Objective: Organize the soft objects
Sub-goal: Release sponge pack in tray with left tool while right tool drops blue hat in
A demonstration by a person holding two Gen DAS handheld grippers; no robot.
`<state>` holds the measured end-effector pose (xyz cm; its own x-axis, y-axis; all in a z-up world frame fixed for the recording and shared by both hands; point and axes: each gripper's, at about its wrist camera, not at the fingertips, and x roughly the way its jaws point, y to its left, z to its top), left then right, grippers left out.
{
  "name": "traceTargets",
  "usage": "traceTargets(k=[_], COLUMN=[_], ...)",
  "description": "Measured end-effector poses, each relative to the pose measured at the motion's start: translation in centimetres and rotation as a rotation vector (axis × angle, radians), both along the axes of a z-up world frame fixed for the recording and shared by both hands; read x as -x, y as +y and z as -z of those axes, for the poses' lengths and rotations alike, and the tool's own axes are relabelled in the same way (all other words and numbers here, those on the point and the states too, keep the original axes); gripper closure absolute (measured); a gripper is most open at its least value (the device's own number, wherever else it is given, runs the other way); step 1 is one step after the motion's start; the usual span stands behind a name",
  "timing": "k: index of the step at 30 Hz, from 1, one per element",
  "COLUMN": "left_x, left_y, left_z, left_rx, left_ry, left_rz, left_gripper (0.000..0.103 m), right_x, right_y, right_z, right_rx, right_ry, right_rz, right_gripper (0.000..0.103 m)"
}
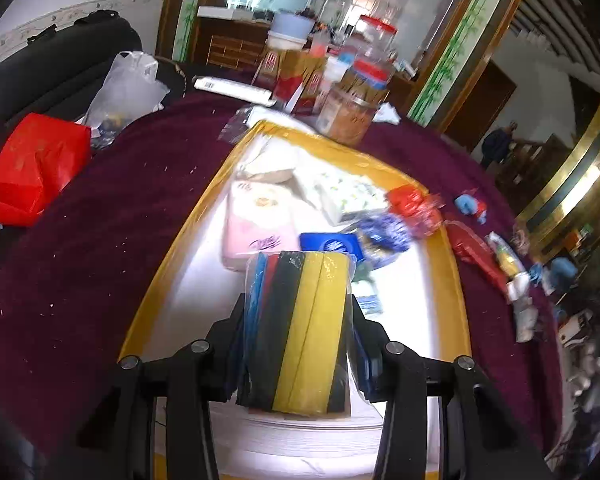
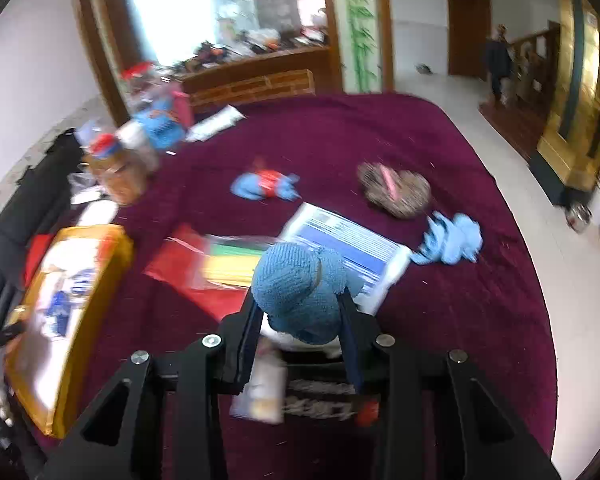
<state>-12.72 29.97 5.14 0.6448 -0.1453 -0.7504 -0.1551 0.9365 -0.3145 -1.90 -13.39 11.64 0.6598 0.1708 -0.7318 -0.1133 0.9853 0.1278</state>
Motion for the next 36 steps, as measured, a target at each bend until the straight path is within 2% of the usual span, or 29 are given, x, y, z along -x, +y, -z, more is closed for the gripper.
traceTargets(k=[4,6,8,10,11,13,16,18,20,24,29,36], left_x=[-1.0,-1.6,-2.1,-2.3,-2.3,-1.9,-0.9,0.6,2.0,5.8,6.9,7.8], left_y=[-0.4,-0.9,-1.1,-1.1,-1.0,-0.6,0.5,1.3,1.6,2.7,3.3,4.6], left_z=[0.5,0.8,1.1,1.4,1.4,1.2,0.5,-0.6,-1.6,-2.6,-2.3,-2.6], left_rx=[-0.079,-0.169,-0.226,-0.243,-0.243,-0.207,-0.151,-0.093,-0.073,-0.005,0.027,0.068], left_ry=[0.038,0.052,0.073,0.088,0.090,0.083,0.064,0.011,-0.045,-0.137,-0.152,-0.176], left_rz=[0.005,-0.006,-0.017,-0.017,-0.018,-0.015,-0.051,-0.085,-0.118,-0.178,-0.185,-0.192], left_gripper=[0.056,0.055,0.051,0.043,0.043,0.039,0.038,0.038,0.037,0.027,0.027,0.027], right_x=[1.8,2.6,3.2,3.7,3.8,3.8,4.1,4.1,4.3,5.8,7.1,5.4], right_y=[4.2,6.6,8.7,11.1,11.8,13.8,16.9,18.9,21.2,26.4,31.6,35.5], right_z=[-2.3,-2.9,-3.2,-3.0,-2.7,-1.9,-0.6,-0.1,0.3,1.6,4.2,7.6], right_rx=[0.009,0.006,0.000,-0.010,-0.018,-0.055,-0.070,-0.091,-0.102,-0.072,-0.008,0.033], right_ry=[-0.037,-0.044,-0.048,-0.047,-0.041,-0.013,0.026,0.051,0.064,0.093,0.169,0.288], right_rz=[-0.094,-0.146,-0.195,-0.242,-0.257,-0.292,-0.339,-0.371,-0.413,-0.517,-0.607,-0.620], right_gripper=[0.068,0.068,0.068,0.068,0.068,0.068,0.068,0.068,0.068,0.068,0.067,0.067])
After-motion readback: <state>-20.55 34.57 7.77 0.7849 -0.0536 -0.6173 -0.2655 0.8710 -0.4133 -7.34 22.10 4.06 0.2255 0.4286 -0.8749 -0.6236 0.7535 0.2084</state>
